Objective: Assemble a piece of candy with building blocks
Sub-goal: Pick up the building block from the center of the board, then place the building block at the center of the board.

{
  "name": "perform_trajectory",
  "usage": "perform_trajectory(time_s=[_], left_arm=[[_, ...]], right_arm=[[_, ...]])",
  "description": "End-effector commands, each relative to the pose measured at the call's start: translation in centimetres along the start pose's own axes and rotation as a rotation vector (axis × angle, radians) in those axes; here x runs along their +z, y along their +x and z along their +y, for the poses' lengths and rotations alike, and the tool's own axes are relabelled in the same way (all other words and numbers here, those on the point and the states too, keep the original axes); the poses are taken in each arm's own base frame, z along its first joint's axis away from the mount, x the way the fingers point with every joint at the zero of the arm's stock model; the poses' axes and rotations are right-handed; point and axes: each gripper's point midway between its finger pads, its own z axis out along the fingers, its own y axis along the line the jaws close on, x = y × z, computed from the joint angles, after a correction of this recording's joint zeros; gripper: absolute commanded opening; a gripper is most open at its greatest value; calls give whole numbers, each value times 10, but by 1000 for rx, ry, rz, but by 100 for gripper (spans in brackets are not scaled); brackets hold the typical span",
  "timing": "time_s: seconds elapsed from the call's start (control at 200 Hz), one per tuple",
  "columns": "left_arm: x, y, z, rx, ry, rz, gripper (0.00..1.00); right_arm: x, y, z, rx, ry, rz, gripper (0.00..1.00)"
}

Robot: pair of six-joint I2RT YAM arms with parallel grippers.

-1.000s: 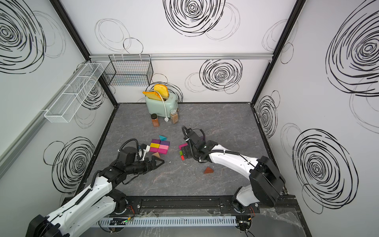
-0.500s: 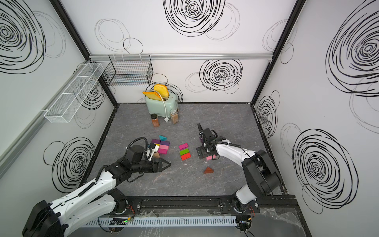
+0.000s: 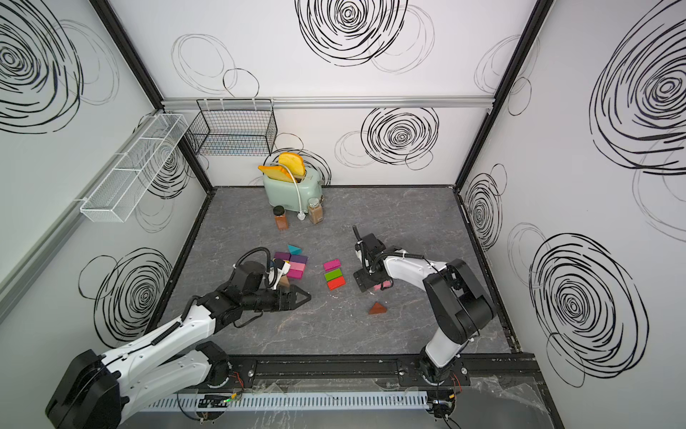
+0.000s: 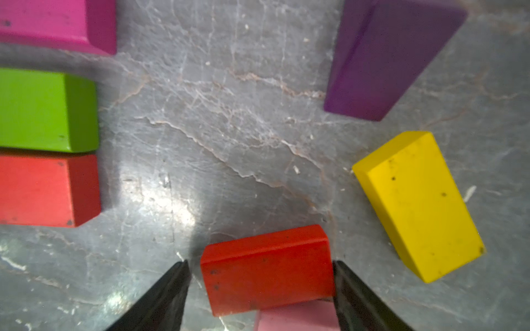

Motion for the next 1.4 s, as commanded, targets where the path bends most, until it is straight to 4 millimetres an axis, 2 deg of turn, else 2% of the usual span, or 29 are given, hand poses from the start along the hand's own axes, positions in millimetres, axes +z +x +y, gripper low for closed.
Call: perform_trajectory(time_s=[0.0, 0.145, 0.345, 0.445, 0.645, 0.87, 1.025, 1.165, 1.245, 1.396], left_arm=[[0, -7, -2, 26, 21, -28, 98], [-1, -8, -2, 24, 16, -35, 98], [-2, -13, -4, 43, 12, -57, 98], [-1, -24, -15, 121, -2, -78, 98], [4, -44, -25, 288, -136, -111, 98], [6, -46, -27, 283, -138, -120, 98], [8, -43, -27, 260, -119, -117, 98], [8, -42, -26, 258, -121, -115, 98], [6, -43, -27, 261, -120, -117, 98], [6, -41, -28, 260, -115, -112, 98]], right_arm=[[0, -7, 2, -33, -14, -13, 75], [3, -8, 3, -42, -22, -12, 70], [8, -9, 5, -49, -36, -9, 55], [10, -21, 4, 1, -49, -32, 51], [18, -54, 2, 63, -48, -72, 47], [34, -70, 1, 78, -46, -53, 47], [40, -69, 0, 92, -38, -34, 49], [37, -66, -3, 105, -27, -39, 62], [26, -70, 0, 106, -34, -59, 69], [-6, -84, -3, 120, -29, -138, 84]])
